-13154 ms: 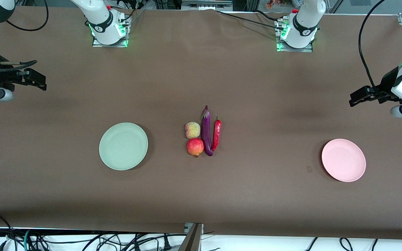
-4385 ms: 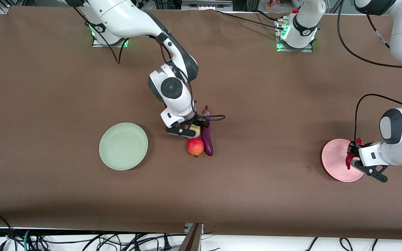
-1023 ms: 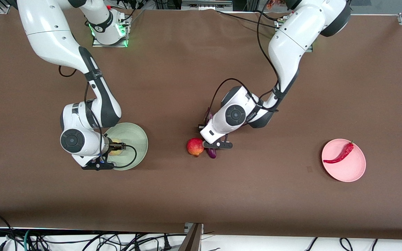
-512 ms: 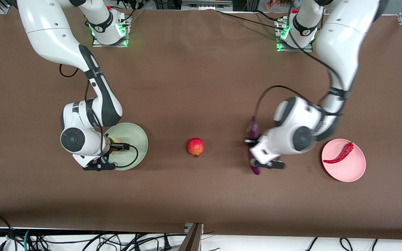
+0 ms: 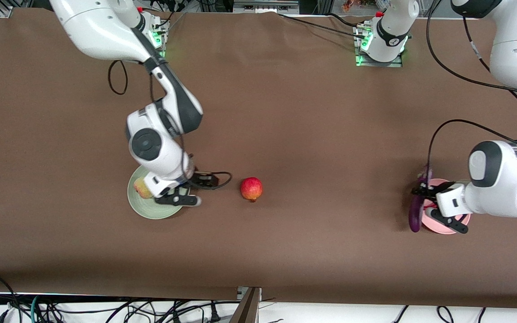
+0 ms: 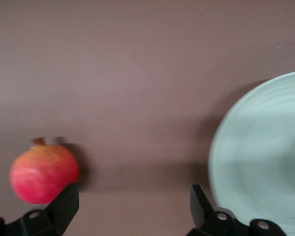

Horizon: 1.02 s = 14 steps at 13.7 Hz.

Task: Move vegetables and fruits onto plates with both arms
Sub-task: 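Place the eggplant on the pink plate while the right gripper grasps the pomegranate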

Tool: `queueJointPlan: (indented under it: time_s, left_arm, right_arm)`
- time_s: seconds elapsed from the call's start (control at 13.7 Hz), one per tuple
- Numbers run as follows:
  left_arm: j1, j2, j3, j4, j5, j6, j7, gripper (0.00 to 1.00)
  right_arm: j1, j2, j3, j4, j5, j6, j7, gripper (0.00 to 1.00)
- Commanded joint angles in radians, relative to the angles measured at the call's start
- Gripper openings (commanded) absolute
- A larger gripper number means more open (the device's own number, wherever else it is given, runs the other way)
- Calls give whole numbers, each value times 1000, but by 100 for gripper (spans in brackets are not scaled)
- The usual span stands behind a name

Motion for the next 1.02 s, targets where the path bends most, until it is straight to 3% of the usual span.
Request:
queueJointPlan:
  time_s: [0.0,0.29,0.37,0.44,0.51,0.58,0.8,0.95]
  left_arm:
    - [34,7,7,-6,55,-3,144,0]
    - [34,53,43,-5,81,80,243,2]
    - [34,65,43,-3,81,100,265,14]
    - [34,70,44,-3,81,106,280,38]
    - [34,70,47,-3,81,115,296,79]
    - [36,71,47,-3,78,123,299,100]
    - [36,59,46,6,78,118,299,100]
    - [34,54,43,65,80,60,299,100]
  right_arm:
    - [73,42,-3,4,3,135,139,100]
    - [150,107,-9,4,-8,331,225,100]
    - [159,121,-12,4,-12,367,225,100]
    - [168,133,-26,4,-29,391,225,100]
    - [184,144,-43,4,-52,401,225,100]
    - [191,150,-54,4,-61,402,225,100]
    - [193,168,-58,4,-86,459,225,100]
    - [195,187,-63,4,-90,488,225,100]
